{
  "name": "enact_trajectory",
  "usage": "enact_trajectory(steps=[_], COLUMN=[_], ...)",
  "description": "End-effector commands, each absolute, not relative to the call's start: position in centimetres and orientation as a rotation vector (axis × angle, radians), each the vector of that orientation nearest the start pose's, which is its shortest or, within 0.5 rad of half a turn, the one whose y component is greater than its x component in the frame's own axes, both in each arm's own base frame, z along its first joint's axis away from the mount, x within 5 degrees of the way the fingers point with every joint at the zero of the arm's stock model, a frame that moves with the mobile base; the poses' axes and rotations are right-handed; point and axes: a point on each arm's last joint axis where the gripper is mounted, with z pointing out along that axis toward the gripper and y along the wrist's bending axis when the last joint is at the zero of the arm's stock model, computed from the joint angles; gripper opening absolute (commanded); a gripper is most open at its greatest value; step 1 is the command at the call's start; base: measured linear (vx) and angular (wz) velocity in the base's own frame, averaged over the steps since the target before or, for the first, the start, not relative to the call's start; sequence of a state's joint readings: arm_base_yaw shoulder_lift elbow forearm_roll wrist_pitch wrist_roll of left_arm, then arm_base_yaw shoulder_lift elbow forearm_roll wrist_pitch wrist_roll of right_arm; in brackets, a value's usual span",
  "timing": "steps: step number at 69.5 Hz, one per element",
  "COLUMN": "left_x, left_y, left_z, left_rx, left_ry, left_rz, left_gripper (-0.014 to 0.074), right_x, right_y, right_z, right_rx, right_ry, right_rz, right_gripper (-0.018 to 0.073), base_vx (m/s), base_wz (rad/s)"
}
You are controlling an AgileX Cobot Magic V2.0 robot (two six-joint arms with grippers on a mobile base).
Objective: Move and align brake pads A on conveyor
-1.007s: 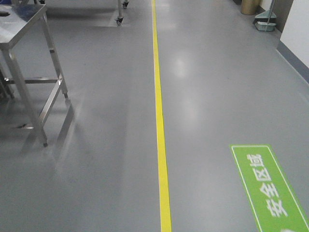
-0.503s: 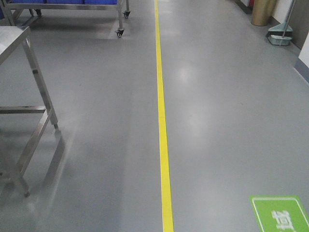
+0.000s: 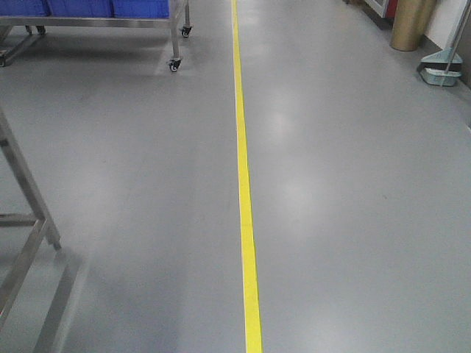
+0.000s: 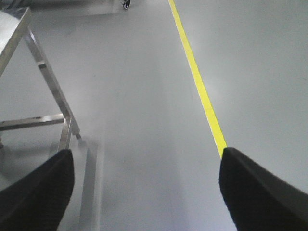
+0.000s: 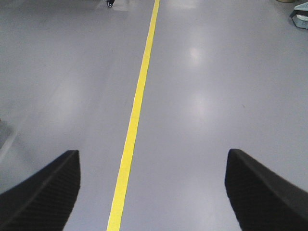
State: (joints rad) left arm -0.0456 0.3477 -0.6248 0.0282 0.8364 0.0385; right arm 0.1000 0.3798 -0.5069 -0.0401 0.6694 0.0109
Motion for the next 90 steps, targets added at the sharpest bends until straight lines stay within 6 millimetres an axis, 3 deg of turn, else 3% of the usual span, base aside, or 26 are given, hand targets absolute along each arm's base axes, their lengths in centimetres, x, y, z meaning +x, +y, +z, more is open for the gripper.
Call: enact_trajectory(steps=[1, 48, 90], left_x=[5.79, 5.79, 5.79], left_y=[-0.15, -0.15, -0.15], left_z=[33.54, 33.54, 33.54], left_rx=[0.094, 0.094, 0.094], left_ry=[1.97, 1.97, 1.97], left_rz=[0.017, 0.017, 0.017], left_gripper=[0.0575, 0.0575, 0.0575], right_x=[7.7, 7.7, 7.7], right_y=[0.47, 0.47, 0.47], right_z=[31.2, 31.2, 31.2], right_rx=[-0.11, -0.11, -0.11], right_ry=[1.933, 1.933, 1.933], right_rz=[0.009, 0.009, 0.009], right_gripper=[0.0582, 0.0582, 0.0582], base_vx=[0.7, 0.63, 0.44], base_wz=[-0.03, 0.05, 0.0])
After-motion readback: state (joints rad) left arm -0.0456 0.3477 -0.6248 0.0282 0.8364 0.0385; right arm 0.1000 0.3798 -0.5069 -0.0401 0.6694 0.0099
